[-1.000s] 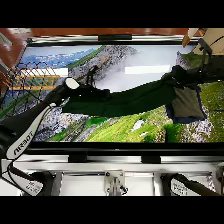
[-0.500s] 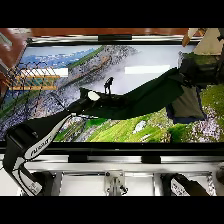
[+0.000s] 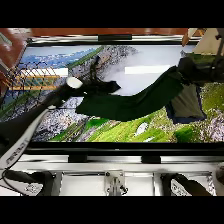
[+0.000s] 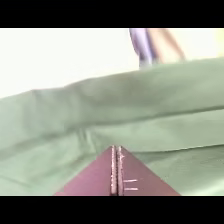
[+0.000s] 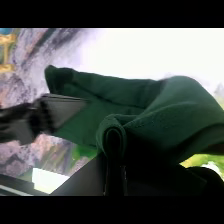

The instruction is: Fold the shirts.

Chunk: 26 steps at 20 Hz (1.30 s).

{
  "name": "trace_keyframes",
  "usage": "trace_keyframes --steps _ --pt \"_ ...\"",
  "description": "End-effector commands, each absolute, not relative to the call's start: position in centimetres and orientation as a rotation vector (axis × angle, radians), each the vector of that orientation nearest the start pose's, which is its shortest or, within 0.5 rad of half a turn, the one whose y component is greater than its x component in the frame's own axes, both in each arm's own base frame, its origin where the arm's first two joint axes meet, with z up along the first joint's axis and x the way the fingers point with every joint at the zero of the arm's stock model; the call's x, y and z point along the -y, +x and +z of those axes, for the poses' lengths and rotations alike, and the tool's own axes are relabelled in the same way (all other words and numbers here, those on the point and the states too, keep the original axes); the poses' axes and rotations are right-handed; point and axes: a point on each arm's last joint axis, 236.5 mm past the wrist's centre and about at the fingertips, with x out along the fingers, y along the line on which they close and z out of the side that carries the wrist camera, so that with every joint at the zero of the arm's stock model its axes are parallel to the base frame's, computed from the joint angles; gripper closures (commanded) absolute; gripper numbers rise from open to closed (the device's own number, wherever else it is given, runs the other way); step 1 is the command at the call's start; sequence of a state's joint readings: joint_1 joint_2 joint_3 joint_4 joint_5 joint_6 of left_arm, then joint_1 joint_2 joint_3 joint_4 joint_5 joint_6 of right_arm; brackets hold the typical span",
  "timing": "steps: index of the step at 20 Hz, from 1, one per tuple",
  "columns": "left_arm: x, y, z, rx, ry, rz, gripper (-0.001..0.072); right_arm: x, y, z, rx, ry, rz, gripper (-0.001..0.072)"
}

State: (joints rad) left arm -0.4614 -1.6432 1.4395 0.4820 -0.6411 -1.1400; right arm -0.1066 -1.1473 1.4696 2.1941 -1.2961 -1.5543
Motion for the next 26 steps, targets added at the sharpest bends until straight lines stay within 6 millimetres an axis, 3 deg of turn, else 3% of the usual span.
trace_keyframes --steps 1,3,6,9,12,17,21,22,23,26 --pt "26.5 49.0 18.0 -0.571 -0.394 -0.690 0.0676 -13.9 42.6 20.6 -0.847 0.514 0.450 0.0622" --pt "19.4 49.5 24.4 -0.422 -0.406 -0.591 0.0676 -19.6 43.9 20.1 -0.811 0.504 0.528 0.0622" --pt "12.0 47.8 30.3 -0.297 -0.397 -0.492 0.0675 -27.7 44.4 17.2 -0.820 0.505 0.613 0.0622" --pt "8.3 44.9 32.7 -0.277 -0.370 -0.456 0.0675 -34.3 43.8 12.0 -0.908 0.539 0.662 0.0622" --pt "7.6 42.6 33.0 -0.310 -0.344 -0.471 0.0675 -39.3 43.9 8.3 -0.933 0.632 0.671 0.0622" --pt "8.9 41.2 31.5 -0.390 -0.330 -0.529 0.0675 -42.4 44.0 4.2 -0.972 0.723 0.638 0.0622" --pt "8.9 41.2 30.4 -0.413 -0.341 -0.526 0.0675 -42.3 46.1 4.3 -0.905 0.810 0.578 0.0615" --pt "8.9 41.3 30.1 -0.421 -0.345 -0.525 0.0675 -42.1 46.6 4.6 -0.883 0.822 0.566 0.0459" --pt "8.9 41.3 29.8 -0.426 -0.348 -0.524 0.0674 -42.1 46.6 4.6 -0.886 0.834 0.560 0.0180" --pt "8.9 41.4 29.5 -0.433 -0.351 -0.523 0.0674 -41.9 44.8 3.4 -0.980 0.752 0.606 0.0163"
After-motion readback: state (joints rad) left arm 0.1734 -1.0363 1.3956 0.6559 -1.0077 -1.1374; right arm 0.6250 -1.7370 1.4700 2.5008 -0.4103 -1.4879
